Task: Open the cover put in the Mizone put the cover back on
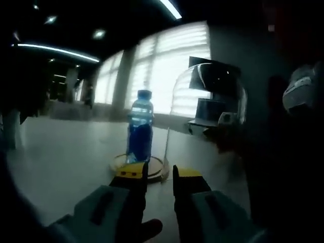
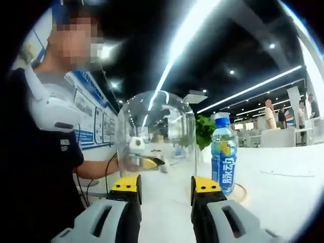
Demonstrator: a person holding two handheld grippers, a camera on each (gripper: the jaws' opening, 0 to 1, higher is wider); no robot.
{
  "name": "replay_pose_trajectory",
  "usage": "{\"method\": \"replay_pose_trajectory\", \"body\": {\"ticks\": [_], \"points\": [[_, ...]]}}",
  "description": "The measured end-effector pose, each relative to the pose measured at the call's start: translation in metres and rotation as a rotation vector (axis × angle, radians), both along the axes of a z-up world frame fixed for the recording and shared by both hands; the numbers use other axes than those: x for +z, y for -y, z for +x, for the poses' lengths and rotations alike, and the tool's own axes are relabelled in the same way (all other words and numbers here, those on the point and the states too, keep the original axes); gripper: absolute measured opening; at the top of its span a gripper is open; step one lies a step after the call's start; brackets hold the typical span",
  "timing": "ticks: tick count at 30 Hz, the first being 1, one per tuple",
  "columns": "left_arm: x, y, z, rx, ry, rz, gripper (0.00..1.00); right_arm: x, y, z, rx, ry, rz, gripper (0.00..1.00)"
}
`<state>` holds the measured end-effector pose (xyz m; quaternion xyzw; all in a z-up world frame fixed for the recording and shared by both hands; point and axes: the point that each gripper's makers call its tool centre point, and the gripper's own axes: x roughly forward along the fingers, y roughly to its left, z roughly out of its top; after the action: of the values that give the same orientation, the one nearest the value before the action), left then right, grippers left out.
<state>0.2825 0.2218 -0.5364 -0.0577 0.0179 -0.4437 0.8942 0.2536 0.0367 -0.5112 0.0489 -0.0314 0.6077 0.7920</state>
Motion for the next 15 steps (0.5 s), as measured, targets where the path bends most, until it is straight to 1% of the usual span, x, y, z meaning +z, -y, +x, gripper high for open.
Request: {"method": "replay_pose_trajectory", "body": {"ticks": [1,2,5,6,8,10,13,15], "points": [[0.0,0.001,-0.001,-0.006,0.0,0.004,0.16,0.001,-0.003,0.0,0.006,0.0,0.0,0.32],[-0.001,0.003,-0.003,-0.016,0.004,0.017,0.16,0.0,-0.005,-0.003,0.029,-0.001,-0.007,0.32],[-0.002,0.008,-0.008,-0.042,0.03,0.049,0.16,0.0,-0.005,-0.005,0.045,0.008,-0.016,0.32],[-0.001,0.01,-0.01,-0.06,0.029,0.037,0.16,0.0,-0.005,-0.007,0.056,0.013,-0.018,0.32],[0.002,0.011,-0.014,-0.087,0.021,0.02,0.16,0.002,-0.005,-0.011,0.095,0.003,-0.006,0.34],[0.003,0.011,-0.013,-0.091,0.017,0.013,0.16,0.003,-0.005,-0.01,0.107,-0.004,0.002,0.37],[0.004,0.012,-0.013,-0.107,0.007,-0.009,0.17,0.003,-0.005,-0.005,0.109,0.001,0.003,0.42],[0.004,0.016,-0.017,-0.14,0.007,-0.012,0.18,0.002,-0.009,-0.005,0.127,-0.005,0.0,0.44]]}}
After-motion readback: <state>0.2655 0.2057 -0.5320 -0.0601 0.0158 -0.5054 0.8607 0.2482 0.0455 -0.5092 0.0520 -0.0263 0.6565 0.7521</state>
